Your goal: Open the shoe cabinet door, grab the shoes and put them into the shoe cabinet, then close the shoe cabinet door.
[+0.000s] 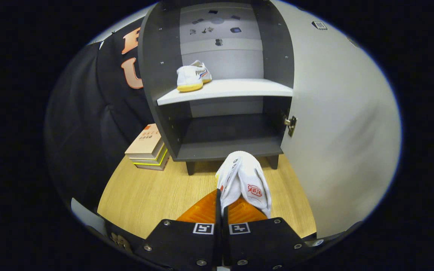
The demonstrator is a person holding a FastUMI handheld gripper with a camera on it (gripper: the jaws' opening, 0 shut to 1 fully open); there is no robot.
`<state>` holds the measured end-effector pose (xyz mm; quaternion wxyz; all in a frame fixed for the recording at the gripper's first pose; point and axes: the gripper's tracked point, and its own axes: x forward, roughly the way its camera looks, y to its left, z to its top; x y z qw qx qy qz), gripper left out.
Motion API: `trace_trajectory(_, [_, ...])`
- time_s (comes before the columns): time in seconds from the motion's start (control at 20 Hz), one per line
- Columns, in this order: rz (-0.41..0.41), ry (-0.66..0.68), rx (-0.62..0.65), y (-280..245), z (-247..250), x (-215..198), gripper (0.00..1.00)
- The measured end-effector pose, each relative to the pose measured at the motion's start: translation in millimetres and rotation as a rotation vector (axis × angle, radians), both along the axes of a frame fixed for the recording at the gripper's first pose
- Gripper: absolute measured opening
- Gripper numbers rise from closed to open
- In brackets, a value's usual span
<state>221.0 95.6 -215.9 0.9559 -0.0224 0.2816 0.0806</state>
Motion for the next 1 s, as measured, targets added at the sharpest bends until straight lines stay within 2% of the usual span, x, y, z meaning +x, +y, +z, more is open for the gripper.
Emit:
trace_trajectory(0.25, [0.027,-0.119,0.01,9,74,35,0.0])
trace_trajectory(0.6, [0.068,-0.261,-0.024,9,166,136,0.0])
trace_trajectory(1.0, [0.085,-0.258,-0.07,6,171,279,0.01])
